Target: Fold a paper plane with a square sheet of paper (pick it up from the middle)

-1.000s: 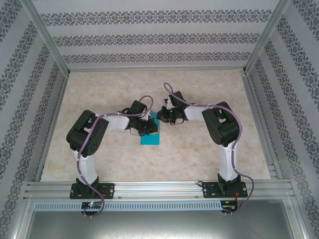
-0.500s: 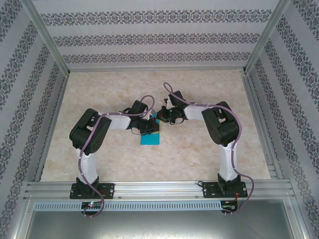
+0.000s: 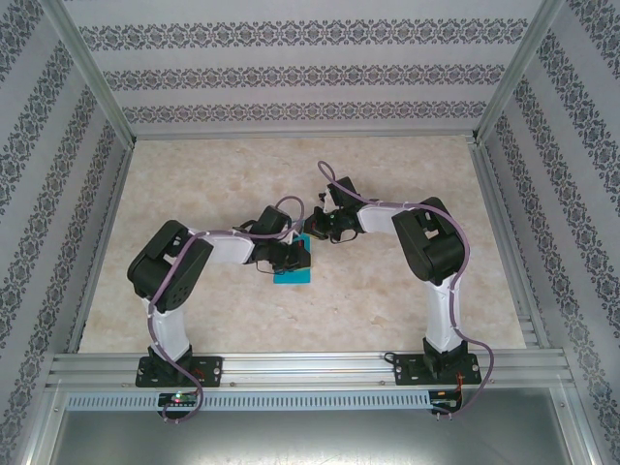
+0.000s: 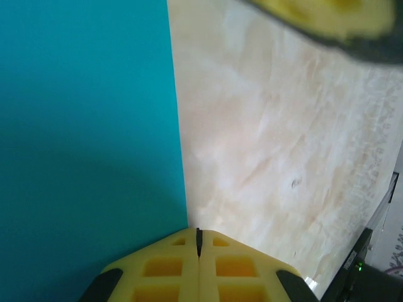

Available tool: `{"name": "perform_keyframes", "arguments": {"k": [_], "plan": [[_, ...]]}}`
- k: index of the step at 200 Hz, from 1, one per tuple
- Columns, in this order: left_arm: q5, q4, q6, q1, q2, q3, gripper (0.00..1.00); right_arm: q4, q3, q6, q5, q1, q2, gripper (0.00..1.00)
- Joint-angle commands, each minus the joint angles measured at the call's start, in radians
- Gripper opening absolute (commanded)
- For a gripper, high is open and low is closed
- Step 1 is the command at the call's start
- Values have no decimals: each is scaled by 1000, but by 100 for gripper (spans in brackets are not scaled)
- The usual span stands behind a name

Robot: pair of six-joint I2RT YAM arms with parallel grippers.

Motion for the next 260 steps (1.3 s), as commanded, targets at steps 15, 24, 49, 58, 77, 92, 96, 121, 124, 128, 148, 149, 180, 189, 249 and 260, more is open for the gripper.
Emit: {"name": "perform_keyframes", "arguments": {"k": [15, 24, 49, 58, 77, 92, 96, 121, 124, 128, 148, 149, 180, 189, 249, 260], "plan": [[-7, -66, -41, -60, -43, -80, 0, -55, -11, -12, 58, -18, 42, 0], [-11, -58, -48, -68, -51, -95, 0, -56, -10, -13, 57, -20, 46, 0], [-18, -40, -68, -91, -66, -124, 0, -55, -7, -15, 56, -21, 51, 0], [-21, -38, -71, -97, -73, -132, 0, -53, -5, -15, 53, -22, 52, 0], [-32, -43, -69, -105, -91, -141, 0, -55, -5, -16, 52, -22, 55, 0], [-37, -54, -61, -105, -107, -141, 0, -55, -4, -16, 50, -22, 54, 0], [-38, -56, -58, -105, -111, -139, 0, -55, -4, -16, 50, -21, 54, 0], [-54, -108, -30, -105, -139, -111, 0, -58, 3, -14, 48, -21, 51, 0], [-58, -118, -26, -105, -141, -104, 1, -57, 4, -14, 48, -21, 51, 0], [-62, -130, -22, -103, -145, -96, 1, -59, 4, -15, 48, -21, 51, 0], [-74, -176, -9, -86, -179, -60, 6, -65, 13, -20, 40, -20, 43, 0], [-74, -179, -8, -83, -181, -57, 7, -66, 13, -21, 39, -20, 42, 0], [-98, -249, 4, 28, -268, -49, 21, -74, 32, -42, 14, -19, -5, 0], [-103, -267, 4, 63, -294, -59, 30, -80, 40, -47, 8, -16, -23, 0], [-118, -361, -24, 236, -405, -158, 67, -188, 45, -68, 61, 33, -154, 16], [-117, -381, -22, 237, -416, -162, 71, -212, 34, -66, 81, 48, -175, 19]]}}
